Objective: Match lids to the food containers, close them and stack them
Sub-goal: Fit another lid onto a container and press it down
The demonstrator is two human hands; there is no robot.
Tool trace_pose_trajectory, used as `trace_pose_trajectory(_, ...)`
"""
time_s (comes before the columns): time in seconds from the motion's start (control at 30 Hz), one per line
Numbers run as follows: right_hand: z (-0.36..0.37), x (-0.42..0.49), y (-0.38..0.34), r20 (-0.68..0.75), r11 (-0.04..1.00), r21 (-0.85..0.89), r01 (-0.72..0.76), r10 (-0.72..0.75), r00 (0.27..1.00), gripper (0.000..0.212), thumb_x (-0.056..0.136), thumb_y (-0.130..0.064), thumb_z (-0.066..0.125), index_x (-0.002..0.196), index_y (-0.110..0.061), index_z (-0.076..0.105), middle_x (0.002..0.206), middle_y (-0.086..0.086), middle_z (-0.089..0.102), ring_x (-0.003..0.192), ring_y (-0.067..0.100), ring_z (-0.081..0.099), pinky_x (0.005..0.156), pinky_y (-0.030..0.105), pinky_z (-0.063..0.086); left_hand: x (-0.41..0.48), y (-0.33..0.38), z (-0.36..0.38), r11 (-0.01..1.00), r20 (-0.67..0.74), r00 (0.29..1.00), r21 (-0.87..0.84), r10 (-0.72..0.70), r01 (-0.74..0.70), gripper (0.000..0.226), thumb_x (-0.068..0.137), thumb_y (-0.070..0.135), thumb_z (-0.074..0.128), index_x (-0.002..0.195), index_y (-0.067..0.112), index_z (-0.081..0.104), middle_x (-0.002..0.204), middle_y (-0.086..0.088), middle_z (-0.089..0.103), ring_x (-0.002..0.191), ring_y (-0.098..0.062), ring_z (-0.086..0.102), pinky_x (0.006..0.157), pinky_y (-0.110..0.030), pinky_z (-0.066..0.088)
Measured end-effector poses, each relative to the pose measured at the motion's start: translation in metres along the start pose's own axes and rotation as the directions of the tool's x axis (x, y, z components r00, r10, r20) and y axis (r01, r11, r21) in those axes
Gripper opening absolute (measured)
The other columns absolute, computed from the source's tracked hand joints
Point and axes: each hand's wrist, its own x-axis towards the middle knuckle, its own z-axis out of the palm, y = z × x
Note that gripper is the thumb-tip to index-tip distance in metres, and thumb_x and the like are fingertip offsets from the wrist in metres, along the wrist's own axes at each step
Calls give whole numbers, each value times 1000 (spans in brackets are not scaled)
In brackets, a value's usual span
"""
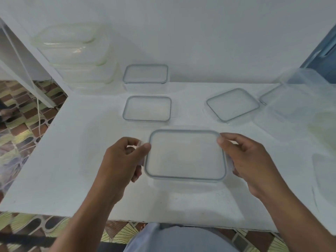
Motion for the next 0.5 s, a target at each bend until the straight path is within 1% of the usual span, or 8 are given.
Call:
trace_pose_trajectory(0.07,1,-1,10,3,999,-36,0,0,1000,11,87,-39,75,97,-35,78,55,-7,41,43,11,32,48,25,31,1,-9,1,999,4,1000,53,-9,8,22,94,26,74,103,8,65,55,-5,57,43,-19,46,43,-29,36)
trace_pose_trajectory(0.13,3,-1,21,0,991,-132,12,-12,1000,6,87,-42,74,93,-41,76,55,-10,49,46,10,43,54,28,39,3,-19,3,991,2,1000,132,-14,14,20,92,32,75,99,15,66,57,-4,60,45,-19,51,46,-32,39)
trace_pose_trajectory(0.2,4,0,29,-9,985,-174,-9,8,1000,2,86,-46,73,88,-47,74,72,-14,68,68,6,63,71,28,49,5,-26,3,973,-10,1000,227,-28,30,21,90,40,76,93,22,67,64,-5,64,53,-19,56,52,-35,43)
trace_pose_trajectory(0.23,5,1,31,-14,984,-175,-19,17,1000,3,86,-46,73,88,-48,74,83,-18,72,80,0,66,79,26,50,6,-28,4,971,-9,999,238,-35,37,20,89,41,76,93,23,68,69,-4,66,56,-20,59,54,-35,47)
trace_pose_trajectory(0.27,5,3,32,-18,984,-176,-23,20,1000,5,86,-45,74,91,-46,75,89,-22,73,86,-3,66,83,25,49,7,-28,5,975,-2,999,219,-36,35,16,90,38,76,95,24,69,75,-1,68,61,-20,62,56,-34,51)
trace_pose_trajectory(0.33,5,4,30,-17,985,-173,-25,22,1000,12,87,-42,75,98,-39,77,89,-22,74,73,-3,62,77,26,47,8,-25,8,985,28,999,169,-35,30,12,93,27,73,105,29,73,90,4,72,75,-20,69,60,-30,56)
trace_pose_trajectory(0.4,4,4,26,6,989,-142,-30,31,1000,17,88,-37,75,104,-34,79,84,-15,76,57,7,53,65,30,47,10,-22,12,984,48,999,175,-23,14,19,94,23,67,107,35,75,93,10,74,83,-17,71,65,-30,57)
trace_pose_trajectory(0.5,1,6,25,36,994,-91,-68,72,997,15,88,-31,75,103,-35,77,86,-6,78,68,15,55,65,32,48,12,-20,12,977,56,998,213,-32,20,16,92,28,68,104,36,77,94,12,74,84,-14,70,67,-26,52)
